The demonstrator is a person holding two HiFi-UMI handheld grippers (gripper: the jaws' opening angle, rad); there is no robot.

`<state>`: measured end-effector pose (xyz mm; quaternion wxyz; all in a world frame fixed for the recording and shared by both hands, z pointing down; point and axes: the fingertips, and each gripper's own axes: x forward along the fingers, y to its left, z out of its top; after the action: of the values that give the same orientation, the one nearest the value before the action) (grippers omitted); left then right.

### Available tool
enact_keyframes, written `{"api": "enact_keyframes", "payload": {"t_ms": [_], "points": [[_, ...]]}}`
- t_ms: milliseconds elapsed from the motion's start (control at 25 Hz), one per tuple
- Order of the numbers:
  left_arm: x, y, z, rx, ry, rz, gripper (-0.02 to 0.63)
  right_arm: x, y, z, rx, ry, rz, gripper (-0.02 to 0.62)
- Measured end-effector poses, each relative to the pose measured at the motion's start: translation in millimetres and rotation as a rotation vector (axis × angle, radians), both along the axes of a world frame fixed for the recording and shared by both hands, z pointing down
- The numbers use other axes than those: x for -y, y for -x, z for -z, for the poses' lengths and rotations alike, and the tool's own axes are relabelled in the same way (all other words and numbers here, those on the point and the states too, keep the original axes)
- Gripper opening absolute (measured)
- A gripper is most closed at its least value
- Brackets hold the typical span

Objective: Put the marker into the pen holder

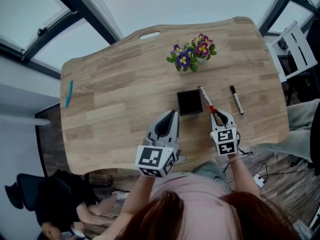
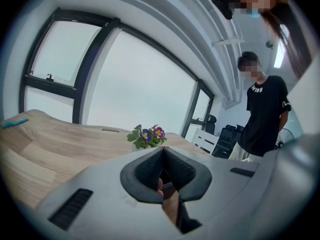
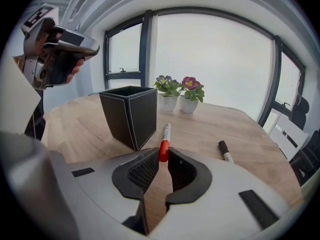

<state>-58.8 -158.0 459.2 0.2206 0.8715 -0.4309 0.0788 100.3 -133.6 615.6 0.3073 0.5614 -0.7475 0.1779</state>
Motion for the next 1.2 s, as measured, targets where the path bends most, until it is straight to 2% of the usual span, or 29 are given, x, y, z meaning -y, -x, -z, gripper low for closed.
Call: {"api": "enact_keyframes", "payload": {"t_ms": [320, 680, 1200], "points": [[-6, -1, 11, 0.006, -0.015, 0.053, 0.002, -3, -7, 23, -0.021, -0.042, 0.049, 0.049], [-14, 0, 18, 0.010, -0.037, 0.110, 0.002, -3, -13, 52, 0.008, -0.104, 0.082, 0.048], [-18, -6, 30, 0.019, -0.083, 0.120, 0.002, -6, -12, 106, 0.079, -0.194, 0.131, 0.048]]}}
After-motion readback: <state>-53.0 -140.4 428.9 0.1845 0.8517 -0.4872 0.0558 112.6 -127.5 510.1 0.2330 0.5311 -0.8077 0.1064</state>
